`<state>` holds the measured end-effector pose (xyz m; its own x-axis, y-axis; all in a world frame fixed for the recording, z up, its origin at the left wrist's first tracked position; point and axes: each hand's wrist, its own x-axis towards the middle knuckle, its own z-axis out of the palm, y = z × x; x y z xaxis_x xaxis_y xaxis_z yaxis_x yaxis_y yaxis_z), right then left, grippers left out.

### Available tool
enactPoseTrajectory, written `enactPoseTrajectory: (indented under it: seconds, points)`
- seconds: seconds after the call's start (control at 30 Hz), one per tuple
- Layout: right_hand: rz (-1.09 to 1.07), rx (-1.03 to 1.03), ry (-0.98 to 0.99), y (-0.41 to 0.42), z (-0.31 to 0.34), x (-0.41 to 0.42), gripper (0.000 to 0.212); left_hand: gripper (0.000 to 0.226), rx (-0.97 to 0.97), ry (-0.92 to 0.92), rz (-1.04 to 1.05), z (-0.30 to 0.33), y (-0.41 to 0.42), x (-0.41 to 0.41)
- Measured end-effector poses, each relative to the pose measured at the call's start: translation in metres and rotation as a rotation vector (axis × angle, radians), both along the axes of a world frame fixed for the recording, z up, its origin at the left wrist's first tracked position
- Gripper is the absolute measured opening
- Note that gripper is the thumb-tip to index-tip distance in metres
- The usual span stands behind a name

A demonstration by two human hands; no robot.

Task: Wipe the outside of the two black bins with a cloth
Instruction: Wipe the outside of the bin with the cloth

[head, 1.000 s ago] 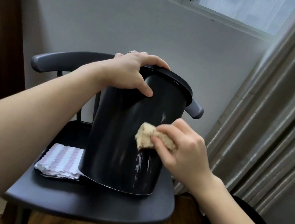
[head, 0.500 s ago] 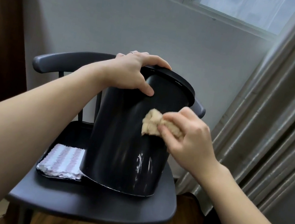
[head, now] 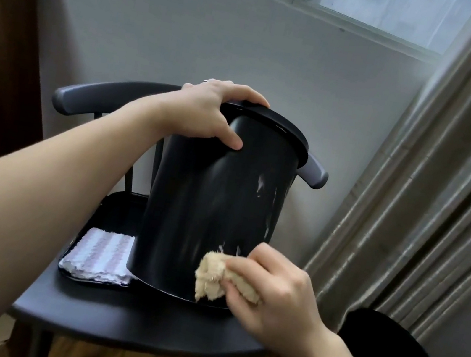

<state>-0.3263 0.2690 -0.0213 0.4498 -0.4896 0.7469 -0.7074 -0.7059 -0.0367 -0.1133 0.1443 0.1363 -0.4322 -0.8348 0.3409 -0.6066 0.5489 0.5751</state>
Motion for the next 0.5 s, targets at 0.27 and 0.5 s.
enactPoseTrajectory:
  seconds: [0.27,0.5]
  points:
    - [-0.189,-0.080,-0.180,-0.021,0.028,0.005,0.016,0.071,-0.019,0.000,0.001,-0.001,-0.003,-0.002]
    - [-0.020,-0.057,-0.007,0.002,-0.008,-0.001,0.012,0.072,0.004,0.012,-0.014,-0.001,-0.007,-0.001]
